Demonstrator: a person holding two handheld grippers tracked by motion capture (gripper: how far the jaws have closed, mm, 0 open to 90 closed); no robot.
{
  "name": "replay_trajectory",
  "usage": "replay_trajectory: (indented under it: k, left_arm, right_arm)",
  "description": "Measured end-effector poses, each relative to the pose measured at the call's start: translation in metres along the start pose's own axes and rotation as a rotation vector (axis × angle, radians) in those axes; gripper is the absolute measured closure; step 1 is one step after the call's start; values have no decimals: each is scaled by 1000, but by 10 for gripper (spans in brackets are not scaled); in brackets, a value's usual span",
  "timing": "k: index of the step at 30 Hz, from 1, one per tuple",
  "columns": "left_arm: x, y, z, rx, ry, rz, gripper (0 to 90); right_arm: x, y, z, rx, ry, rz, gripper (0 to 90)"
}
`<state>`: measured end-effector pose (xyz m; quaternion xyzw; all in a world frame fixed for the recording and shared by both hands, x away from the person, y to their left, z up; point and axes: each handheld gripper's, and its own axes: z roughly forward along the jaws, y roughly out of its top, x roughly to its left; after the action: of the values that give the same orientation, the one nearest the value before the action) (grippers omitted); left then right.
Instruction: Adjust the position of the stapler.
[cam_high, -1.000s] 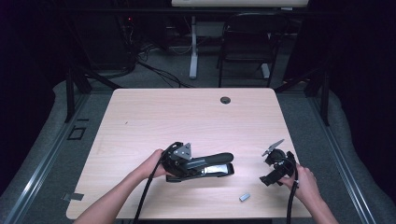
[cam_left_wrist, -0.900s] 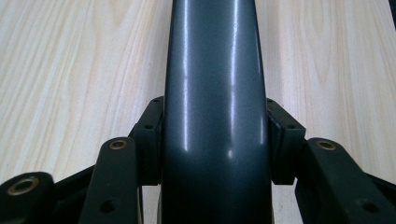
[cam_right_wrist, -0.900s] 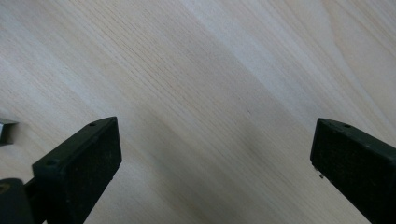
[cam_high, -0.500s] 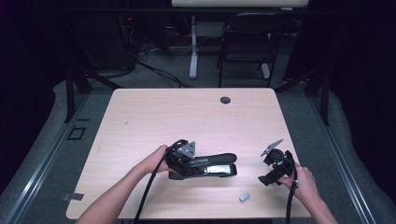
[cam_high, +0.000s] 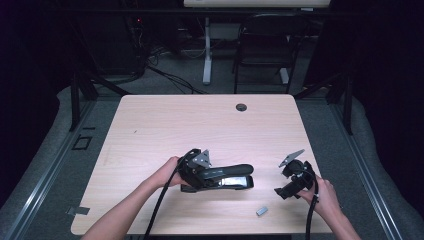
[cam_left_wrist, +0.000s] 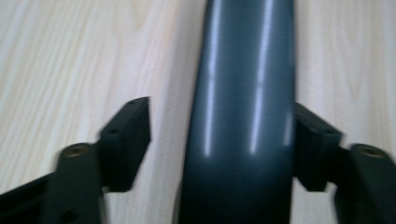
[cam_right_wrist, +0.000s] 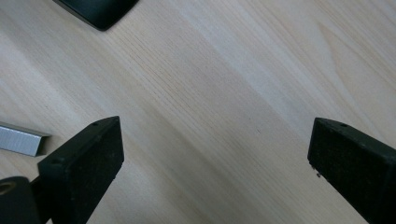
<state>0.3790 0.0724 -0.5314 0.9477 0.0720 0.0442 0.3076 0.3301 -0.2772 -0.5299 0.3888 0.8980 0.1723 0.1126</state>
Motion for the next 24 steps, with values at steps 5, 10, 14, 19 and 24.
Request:
replay_trajectory:
  k: [5, 10, 14, 19, 24]
  left_arm:
    - [1, -5, -11, -66, 12, -63, 149]
    - [-1, -8, -21, -89, 35, -108, 91]
    - [-6, -9, -26, -114, 45, -139, 62]
    - [-13, -7, -30, -118, 63, -147, 25]
    - [-17, -5, -33, -124, 104, -187, 0]
  right_arm:
    - [0, 1, -2, -5, 4, -5, 41]
    - [0, 2, -3, -39, 29, 18, 55]
    - [1, 3, -4, -65, 36, 34, 63]
    - [3, 4, -6, -88, 44, 45, 78]
    - [4, 5, -6, -95, 51, 41, 82]
